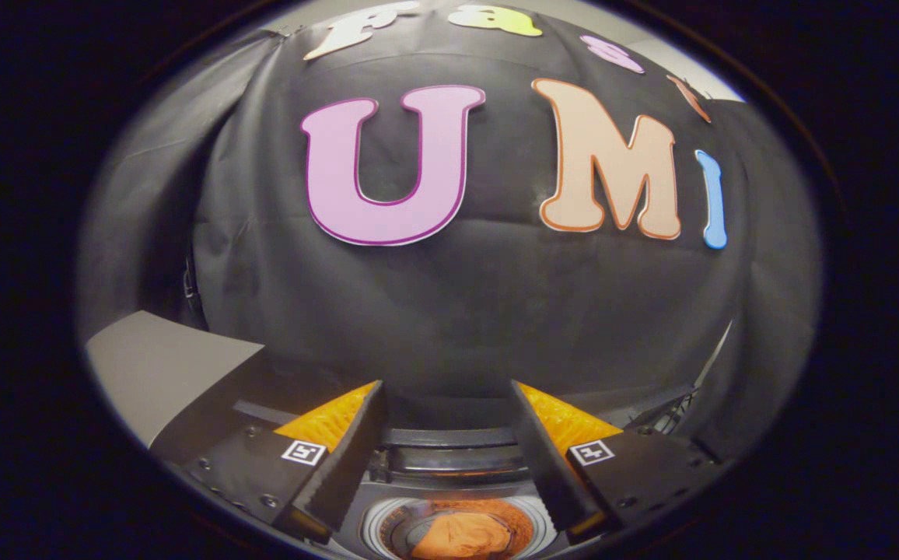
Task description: Put the clothes into the washing machine and then close the washing machine lid.
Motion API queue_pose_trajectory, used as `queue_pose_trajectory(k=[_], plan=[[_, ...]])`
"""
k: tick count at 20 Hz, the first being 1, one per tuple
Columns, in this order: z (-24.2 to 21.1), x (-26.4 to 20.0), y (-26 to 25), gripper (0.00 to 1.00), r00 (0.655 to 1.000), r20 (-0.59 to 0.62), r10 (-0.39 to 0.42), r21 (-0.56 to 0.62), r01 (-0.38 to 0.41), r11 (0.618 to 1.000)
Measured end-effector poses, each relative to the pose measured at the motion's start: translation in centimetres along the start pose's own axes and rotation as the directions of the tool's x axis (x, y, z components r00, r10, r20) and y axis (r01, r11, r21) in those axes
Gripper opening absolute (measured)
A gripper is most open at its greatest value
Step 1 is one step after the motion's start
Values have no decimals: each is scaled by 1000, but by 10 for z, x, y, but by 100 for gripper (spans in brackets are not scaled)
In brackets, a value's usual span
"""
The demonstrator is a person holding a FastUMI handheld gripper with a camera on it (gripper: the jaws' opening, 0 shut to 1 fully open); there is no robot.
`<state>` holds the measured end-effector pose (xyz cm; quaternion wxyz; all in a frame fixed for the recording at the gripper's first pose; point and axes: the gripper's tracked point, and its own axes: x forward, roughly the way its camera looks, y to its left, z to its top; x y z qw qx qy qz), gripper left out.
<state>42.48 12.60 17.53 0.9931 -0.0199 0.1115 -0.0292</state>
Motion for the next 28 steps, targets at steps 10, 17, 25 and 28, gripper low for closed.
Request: queue_pose_trajectory(k=[10, 17, 25, 28], plan=[[-27, -35, 0, 97, 998, -66, 16, 4, -16, 1000], [-64, -49, 9, 96, 989, -133, 73, 38, -68, 997], [-58, -57, 12, 96, 992, -83, 94, 54, -89, 995], [-50, -66, 8, 96, 993, -48, 104, 34, -103, 994]])
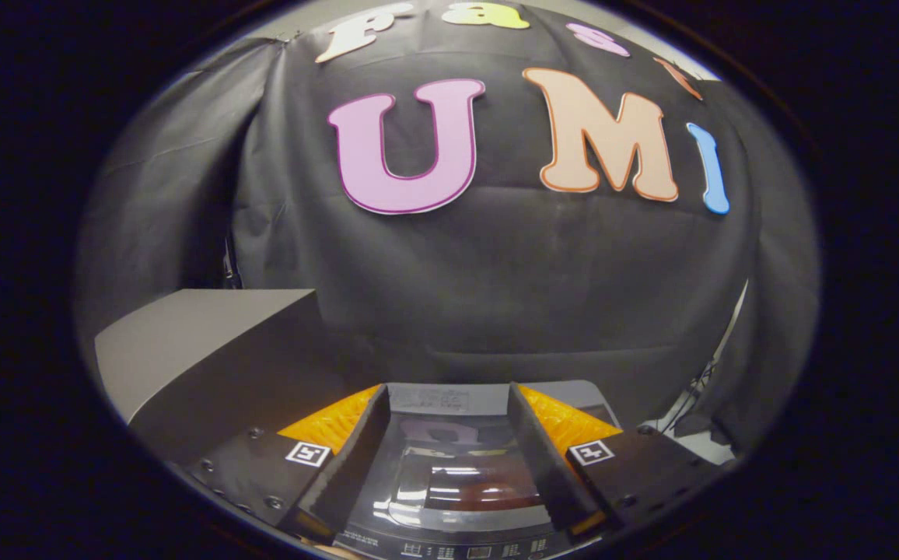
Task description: Put the clothes into the washing machine and then close the washing machine lid.
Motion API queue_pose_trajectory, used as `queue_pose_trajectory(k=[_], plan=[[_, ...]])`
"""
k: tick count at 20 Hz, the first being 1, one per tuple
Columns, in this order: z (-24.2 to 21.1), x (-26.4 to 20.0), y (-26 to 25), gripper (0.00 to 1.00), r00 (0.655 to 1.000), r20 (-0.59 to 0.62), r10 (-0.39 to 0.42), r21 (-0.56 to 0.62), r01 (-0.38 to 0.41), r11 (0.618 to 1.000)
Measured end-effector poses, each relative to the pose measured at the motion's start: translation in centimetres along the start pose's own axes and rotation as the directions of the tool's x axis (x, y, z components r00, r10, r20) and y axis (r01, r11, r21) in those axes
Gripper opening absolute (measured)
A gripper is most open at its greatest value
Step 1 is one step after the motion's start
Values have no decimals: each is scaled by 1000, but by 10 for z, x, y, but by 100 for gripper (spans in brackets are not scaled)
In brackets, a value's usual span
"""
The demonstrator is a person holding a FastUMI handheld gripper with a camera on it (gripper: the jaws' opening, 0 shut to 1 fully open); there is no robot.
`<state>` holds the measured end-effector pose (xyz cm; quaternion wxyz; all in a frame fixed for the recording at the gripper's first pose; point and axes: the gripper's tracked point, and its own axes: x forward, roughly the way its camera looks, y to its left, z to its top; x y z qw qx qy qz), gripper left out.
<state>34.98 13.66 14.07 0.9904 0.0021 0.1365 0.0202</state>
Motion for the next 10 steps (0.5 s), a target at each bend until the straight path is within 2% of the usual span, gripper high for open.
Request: queue_pose_trajectory(k=[5, 10], plan=[[6, -22, -10, 96, 999, 50, 17, -29, -15, 999], [6, -49, -27, 96, 993, 121, 15, 3, -15, 1000]])
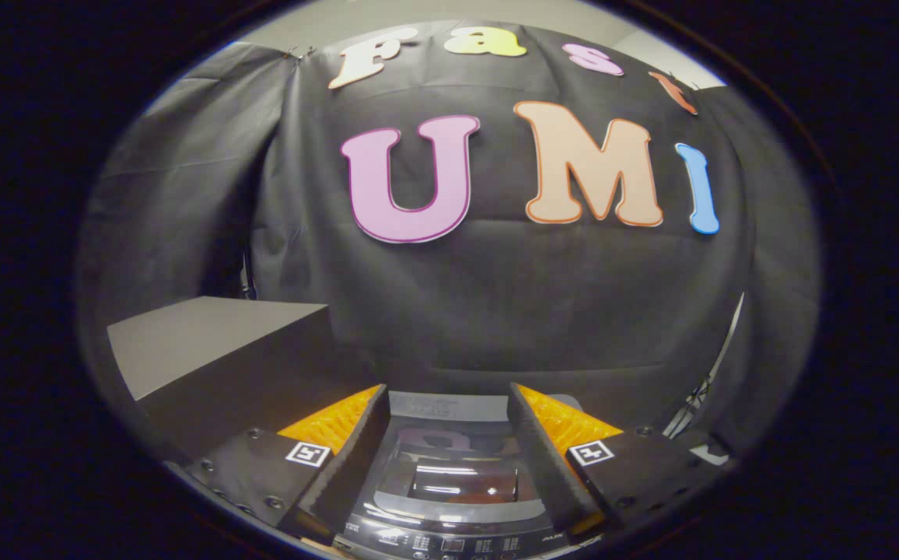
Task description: Put the clothes into the washing machine and then close the washing machine lid.
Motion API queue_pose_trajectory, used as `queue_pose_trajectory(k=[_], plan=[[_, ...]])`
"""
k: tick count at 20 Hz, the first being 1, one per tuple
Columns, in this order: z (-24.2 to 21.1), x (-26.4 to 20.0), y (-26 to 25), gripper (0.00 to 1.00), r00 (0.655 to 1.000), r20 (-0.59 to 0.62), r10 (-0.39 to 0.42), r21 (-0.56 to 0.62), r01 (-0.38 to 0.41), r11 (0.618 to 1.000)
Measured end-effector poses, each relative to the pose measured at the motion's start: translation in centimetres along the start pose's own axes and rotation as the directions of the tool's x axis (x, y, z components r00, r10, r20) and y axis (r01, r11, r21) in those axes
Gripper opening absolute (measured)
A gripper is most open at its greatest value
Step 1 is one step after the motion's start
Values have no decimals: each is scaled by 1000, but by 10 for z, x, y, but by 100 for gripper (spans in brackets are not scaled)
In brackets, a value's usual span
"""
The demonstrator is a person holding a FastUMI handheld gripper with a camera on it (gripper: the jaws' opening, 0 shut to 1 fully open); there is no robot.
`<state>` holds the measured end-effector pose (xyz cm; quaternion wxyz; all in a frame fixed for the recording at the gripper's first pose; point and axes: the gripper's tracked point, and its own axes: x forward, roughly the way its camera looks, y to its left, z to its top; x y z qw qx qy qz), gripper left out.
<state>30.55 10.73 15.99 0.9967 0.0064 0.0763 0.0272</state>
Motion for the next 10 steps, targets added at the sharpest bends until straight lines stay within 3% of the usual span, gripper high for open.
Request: queue_pose_trajectory(k=[10], plan=[[-13, -50, -42, 96, 992, 126, -21, -42, 27, 999]])
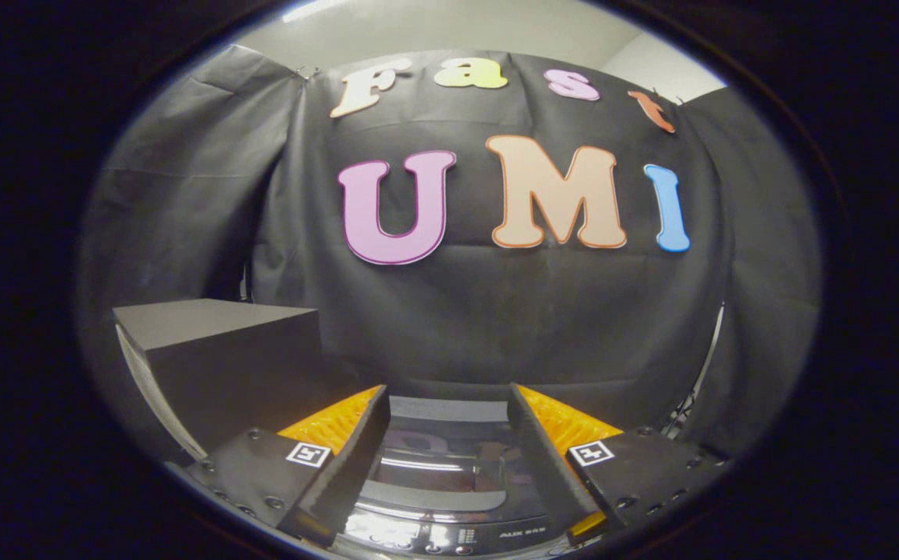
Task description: Put the clothes into the washing machine and then close the washing machine lid.
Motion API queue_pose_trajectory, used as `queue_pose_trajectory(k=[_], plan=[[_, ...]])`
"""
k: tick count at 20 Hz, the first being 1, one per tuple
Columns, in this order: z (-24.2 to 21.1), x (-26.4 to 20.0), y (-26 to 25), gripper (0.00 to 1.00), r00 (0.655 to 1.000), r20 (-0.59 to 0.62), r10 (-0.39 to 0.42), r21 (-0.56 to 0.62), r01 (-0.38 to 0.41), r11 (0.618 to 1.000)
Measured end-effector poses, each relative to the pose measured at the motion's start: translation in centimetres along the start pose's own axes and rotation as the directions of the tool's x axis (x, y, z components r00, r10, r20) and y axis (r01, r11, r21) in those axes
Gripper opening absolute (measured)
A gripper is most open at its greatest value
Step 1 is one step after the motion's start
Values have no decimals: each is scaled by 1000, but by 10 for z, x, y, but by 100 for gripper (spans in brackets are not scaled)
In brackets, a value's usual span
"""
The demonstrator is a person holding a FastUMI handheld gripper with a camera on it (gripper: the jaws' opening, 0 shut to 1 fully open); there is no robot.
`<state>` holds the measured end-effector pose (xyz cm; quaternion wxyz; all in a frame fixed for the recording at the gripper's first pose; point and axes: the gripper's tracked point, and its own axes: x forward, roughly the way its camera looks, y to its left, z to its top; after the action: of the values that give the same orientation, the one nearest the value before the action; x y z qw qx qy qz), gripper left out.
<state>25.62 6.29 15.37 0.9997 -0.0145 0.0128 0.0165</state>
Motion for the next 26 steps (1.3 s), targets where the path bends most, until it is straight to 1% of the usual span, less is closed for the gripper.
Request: queue_pose_trajectory(k=[4, 7, 9, 12, 15, 18, 22, 26], plan=[[-5, -25, -4, 96, 998, 54, 22, -22, -20, 1000], [-9, -38, -8, 95, 996, 89, 21, -33, -18, 999], [-21, -55, -9, 95, 994, 101, 34, -38, -30, 999], [-50, -76, -5, 95, 993, 89, 78, -13, -78, 997], [-81, -91, -13, 96, 995, 67, 75, 29, -77, 997], [-103, -105, -19, 96, 995, 76, 66, 72, -71, 995], [-126, -125, -30, 96, 994, 96, 47, 59, -53, 997], [-152, -147, -35, 95, 997, 63, 34, 61, -38, 997]])
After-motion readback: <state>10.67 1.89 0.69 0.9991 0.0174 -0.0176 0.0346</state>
